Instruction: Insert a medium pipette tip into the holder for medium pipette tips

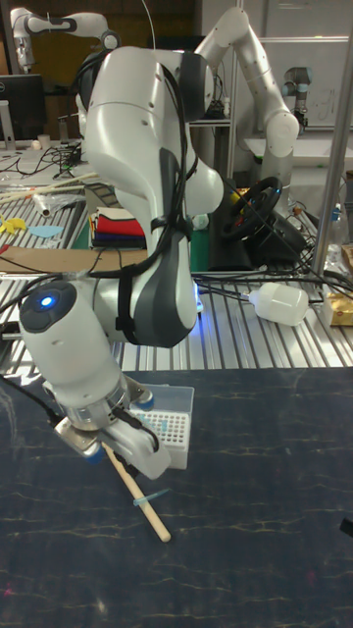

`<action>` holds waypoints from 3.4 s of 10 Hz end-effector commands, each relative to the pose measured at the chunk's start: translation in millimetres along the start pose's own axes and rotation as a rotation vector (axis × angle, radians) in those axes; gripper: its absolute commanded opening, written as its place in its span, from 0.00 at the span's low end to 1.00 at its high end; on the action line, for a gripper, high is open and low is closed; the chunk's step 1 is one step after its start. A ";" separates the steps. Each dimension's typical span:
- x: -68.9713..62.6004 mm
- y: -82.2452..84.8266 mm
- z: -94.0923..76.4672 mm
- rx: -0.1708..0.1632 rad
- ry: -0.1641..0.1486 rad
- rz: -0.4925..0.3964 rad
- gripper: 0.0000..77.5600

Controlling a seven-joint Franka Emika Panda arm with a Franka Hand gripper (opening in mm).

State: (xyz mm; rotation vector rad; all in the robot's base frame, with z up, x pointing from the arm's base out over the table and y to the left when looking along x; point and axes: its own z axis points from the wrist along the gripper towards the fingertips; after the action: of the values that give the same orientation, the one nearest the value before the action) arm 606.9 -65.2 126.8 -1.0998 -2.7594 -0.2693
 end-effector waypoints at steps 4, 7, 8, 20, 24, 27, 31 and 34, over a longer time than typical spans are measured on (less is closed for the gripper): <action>-13.1 4.6 2.9 -0.024 0.031 0.032 0.00; -17.4 6.0 5.7 -0.029 0.040 0.038 0.00; -18.2 6.2 6.3 -0.032 0.044 0.039 0.00; -33.3 7.7 23.2 -0.055 0.107 0.093 0.00; -36.9 9.4 22.9 -0.059 0.123 0.131 0.00; -37.5 7.9 27.4 -0.066 0.139 0.191 0.00; -38.0 6.6 31.0 -0.076 0.154 0.243 0.00; -38.0 6.6 31.0 -0.092 0.179 0.262 0.00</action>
State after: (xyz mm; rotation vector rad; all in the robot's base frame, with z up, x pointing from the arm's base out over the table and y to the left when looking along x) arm 635.4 -78.4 87.9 -1.3629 -2.4393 -0.4344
